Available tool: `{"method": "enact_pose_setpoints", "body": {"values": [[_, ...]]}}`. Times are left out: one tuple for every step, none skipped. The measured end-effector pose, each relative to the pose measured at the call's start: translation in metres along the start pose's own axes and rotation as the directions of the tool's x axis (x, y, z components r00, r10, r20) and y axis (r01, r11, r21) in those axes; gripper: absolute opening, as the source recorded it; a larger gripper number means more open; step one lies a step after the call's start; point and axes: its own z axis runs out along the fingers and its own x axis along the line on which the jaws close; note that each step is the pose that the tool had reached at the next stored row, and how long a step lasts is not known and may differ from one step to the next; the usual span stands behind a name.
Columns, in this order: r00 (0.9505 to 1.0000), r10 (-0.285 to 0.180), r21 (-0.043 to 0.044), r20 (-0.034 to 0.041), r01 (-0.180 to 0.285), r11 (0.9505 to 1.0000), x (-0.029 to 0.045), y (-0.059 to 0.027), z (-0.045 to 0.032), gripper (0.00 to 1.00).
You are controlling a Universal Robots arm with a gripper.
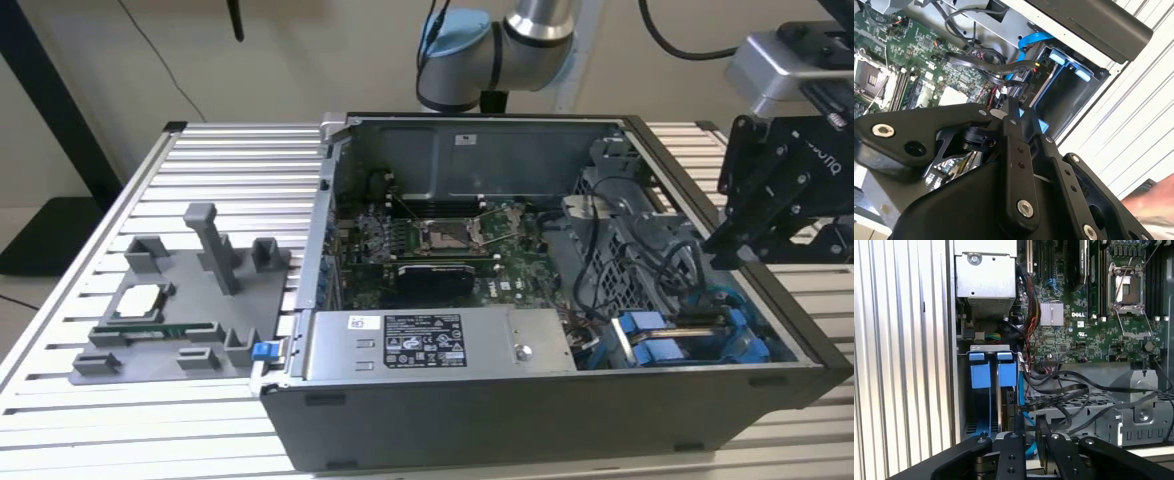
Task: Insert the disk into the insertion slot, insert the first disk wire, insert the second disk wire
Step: 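Insert the second disk wire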
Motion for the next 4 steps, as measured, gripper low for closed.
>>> {"method": "enact_pose_setpoints", "body": {"values": [[1.0, 0.0, 0.0, -0.0002, 0.0, 1.0, -0.0001, 0.0, -0.0002, 1.0], [1.0, 0.0, 0.0, -0.0002, 0.0, 1.0, -0.0001, 0.0, -0.0002, 1.0], [1.0, 0.0, 0.0, -0.0002, 0.0, 1.0, -0.0001, 0.0, -0.0003, 1.0], [1.0, 0.0, 0.0, -0.0002, 0.0, 1.0, 0.0, 0.0, -0.0003, 1.0]]}}
